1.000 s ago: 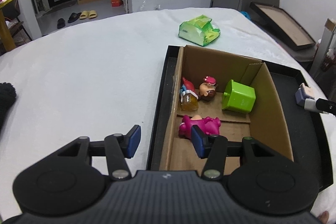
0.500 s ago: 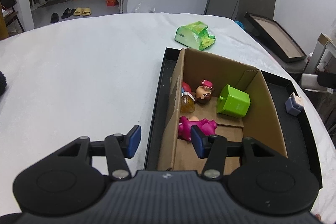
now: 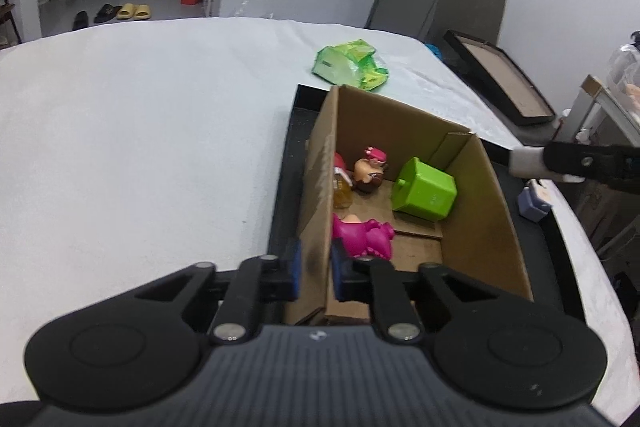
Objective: Organize rigid objects
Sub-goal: 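Carry the white charger into the cardboard box and release it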
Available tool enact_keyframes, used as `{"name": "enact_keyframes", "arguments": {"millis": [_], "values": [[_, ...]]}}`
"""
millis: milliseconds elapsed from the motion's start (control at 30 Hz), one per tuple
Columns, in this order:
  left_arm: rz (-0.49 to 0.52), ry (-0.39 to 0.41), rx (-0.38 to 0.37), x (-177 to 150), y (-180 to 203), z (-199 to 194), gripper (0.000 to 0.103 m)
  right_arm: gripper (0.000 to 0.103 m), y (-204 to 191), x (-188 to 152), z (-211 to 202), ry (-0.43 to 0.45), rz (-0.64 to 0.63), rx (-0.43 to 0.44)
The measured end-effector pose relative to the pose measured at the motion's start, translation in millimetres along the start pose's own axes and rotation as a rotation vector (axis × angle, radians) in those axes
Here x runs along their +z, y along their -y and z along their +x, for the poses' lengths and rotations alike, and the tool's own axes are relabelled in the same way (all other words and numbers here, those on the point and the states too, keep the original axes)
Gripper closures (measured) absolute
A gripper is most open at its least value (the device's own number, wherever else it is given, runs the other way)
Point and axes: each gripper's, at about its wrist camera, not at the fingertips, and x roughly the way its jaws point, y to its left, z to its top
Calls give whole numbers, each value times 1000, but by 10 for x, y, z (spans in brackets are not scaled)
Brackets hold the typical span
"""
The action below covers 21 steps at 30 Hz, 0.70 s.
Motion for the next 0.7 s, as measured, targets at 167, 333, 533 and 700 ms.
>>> {"name": "enact_keyframes", "arguments": {"millis": [167, 333, 533, 700], "values": [[-12, 5, -22, -5, -27, -2, 92, 67, -58, -54, 56, -24, -8, 12], [-10, 11, -34, -14, -29, -22, 92, 67, -156, -82, 150, -62, -40, 13], [-17, 8, -39, -14, -66, -25, 92, 67, -257, -27, 240, -88, -56, 20], [-23, 5, -43, -6, -74, -15, 92, 60, -299, -28, 371, -128, -88, -28]]}}
